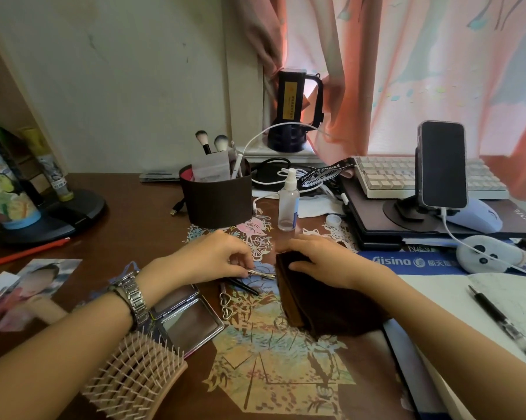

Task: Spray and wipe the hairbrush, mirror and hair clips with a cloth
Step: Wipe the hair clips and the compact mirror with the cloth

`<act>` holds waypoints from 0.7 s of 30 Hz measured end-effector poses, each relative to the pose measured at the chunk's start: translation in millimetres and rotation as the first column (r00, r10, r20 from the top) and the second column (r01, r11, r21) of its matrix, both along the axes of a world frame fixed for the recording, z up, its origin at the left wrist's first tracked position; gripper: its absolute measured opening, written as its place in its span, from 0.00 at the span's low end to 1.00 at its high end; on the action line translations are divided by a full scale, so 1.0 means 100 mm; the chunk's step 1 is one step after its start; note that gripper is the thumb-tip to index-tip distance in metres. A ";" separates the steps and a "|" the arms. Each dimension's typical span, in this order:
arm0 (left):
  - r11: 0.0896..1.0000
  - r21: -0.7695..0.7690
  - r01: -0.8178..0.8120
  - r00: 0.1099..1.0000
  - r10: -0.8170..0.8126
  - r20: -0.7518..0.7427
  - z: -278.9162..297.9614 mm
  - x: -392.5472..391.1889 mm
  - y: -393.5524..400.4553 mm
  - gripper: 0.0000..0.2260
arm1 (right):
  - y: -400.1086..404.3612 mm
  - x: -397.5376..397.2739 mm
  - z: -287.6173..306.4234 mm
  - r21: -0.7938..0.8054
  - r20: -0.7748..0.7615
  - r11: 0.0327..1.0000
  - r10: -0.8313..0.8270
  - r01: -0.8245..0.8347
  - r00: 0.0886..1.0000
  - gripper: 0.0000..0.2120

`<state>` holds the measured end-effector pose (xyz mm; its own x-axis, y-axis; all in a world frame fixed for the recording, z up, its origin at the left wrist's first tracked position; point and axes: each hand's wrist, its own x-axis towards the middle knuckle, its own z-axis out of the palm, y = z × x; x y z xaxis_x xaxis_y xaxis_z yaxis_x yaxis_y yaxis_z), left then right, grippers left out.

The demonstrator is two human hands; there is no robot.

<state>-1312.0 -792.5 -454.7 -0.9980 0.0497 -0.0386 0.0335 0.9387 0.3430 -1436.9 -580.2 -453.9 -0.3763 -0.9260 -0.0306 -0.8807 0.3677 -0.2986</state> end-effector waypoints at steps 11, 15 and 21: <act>0.994 -0.079 -0.078 0.996 0.075 -0.039 0.03 -0.03 -0.03 0.06 | -0.04 -0.11 0.07 0.016 0.180 1.000 0.000 -0.003 0.984 0.17; 0.986 -0.105 -0.126 0.992 0.122 -0.043 0.05 -0.02 -0.06 0.05 | 0.04 -0.16 0.11 0.015 0.138 0.999 -0.046 0.045 0.989 0.18; 0.990 -0.068 -0.126 0.991 0.122 -0.059 0.18 -0.11 0.02 0.06 | 0.41 -0.16 0.15 -0.072 0.062 0.987 -0.142 0.146 0.988 0.21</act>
